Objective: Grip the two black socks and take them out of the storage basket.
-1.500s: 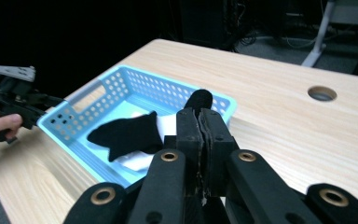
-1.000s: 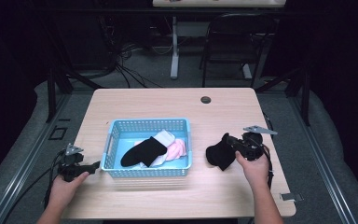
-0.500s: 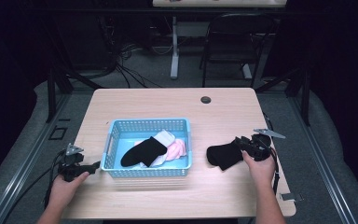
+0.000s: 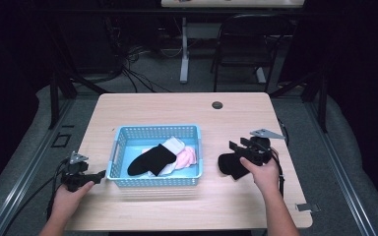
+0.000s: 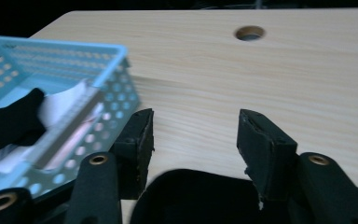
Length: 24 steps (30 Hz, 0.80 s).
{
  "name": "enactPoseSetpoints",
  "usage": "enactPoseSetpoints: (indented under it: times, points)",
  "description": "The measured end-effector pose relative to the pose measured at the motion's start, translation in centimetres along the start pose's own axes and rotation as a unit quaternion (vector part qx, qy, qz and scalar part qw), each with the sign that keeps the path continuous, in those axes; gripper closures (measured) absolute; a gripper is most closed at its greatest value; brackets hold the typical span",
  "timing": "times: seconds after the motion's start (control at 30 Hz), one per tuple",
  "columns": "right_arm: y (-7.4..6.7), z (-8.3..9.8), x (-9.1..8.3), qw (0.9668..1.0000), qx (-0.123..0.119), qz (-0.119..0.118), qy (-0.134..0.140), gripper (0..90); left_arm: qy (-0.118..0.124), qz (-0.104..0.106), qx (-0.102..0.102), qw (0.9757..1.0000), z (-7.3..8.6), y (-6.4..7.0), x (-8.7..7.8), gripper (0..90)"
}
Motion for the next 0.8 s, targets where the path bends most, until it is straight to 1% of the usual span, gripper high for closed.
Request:
enactPoseSetpoints:
  times: [0.07,0.13,0.2,0.27,0.3,0.37,0.47,0.5,0.53,0.6,0.63,0.67,0.73,0.77,0.8]
  points:
    - [-1.5,-0.6,0.3,0.9994,-0.032,-0.006,-0.008,44.6,0.001,0.000,-0.001,1.0000,0.0,0.0,0.0,23.7]
    - [-2.9,-1.2,0.7,0.9981,-0.055,-0.016,-0.019,43.9,0.001,0.000,0.000,1.0000,0.0,0.0,0.0,23.7]
    - [-4.3,-1.8,1.2,0.9965,-0.074,-0.027,-0.029,43.9,0.000,0.001,0.000,1.0000,0.0,0.0,0.0,23.7]
    - [-5.7,-2.3,1.7,0.9941,-0.092,-0.040,-0.042,44.0,0.001,0.001,0.000,1.0000,0.0,0.0,0.0,23.7]
    - [-6.3,-2.6,1.9,0.9930,-0.096,-0.047,-0.049,44.3,0.001,0.001,0.000,1.0000,0.0,0.0,0.0,23.7]
    - [-7.7,-3.2,2.4,0.9906,-0.109,-0.056,-0.061,47.9,0.001,0.002,0.000,1.0000,0.0,0.0,0.0,23.7]
    - [-9.5,-4.2,3.2,0.9873,-0.122,-0.072,-0.071,49.1,0.000,0.002,-0.001,1.0000,0.0,0.0,0.0,23.7]
    - [-10.7,-4.8,4.0,0.9848,-0.136,-0.077,-0.075,50.0,0.000,0.003,0.000,1.0000,0.0,0.0,0.0,23.7]
    - [-10.7,-4.8,4.0,0.9848,-0.136,-0.077,-0.075,50.0,0.000,0.003,-0.001,1.0000,0.0,0.0,0.0,23.7]
    - [-11.9,-5.6,4.9,0.9816,-0.148,-0.085,-0.087,51.5,0.000,0.003,0.000,1.0000,0.0,0.0,0.0,23.7]
    - [-12.3,-5.8,5.3,0.9806,-0.153,-0.088,-0.086,52.4,0.001,0.003,-0.001,1.0000,0.0,0.0,0.0,23.7]
    - [-12.8,-6.1,5.8,0.9793,-0.156,-0.090,-0.092,53.2,0.001,0.004,-0.001,1.0000,0.0,0.0,0.0,23.7]
    - [-14.0,-6.7,7.1,0.9757,-0.167,-0.093,-0.108,54.4,0.001,0.003,-0.001,1.0000,0.0,0.0,0.0,23.7]
    - [-14.3,-6.9,7.6,0.9747,-0.167,-0.098,-0.112,54.9,0.001,0.003,-0.001,1.0000,0.0,0.0,0.0,23.7]
    - [-14.8,-7.1,8.3,0.9730,-0.171,-0.100,-0.119,55.1,0.002,0.004,-0.002,1.0000,0.0,0.0,0.0,23.7]
Point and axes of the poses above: each handheld gripper's, and its own axes: x roughly forward along the jaws, z roughly out of its underside, y roughly to its right, the point moved 2 cm from there along x, roughly forward along the jaws, and after that the axes turned 8 degrees about -y, right-handed, at the moved point
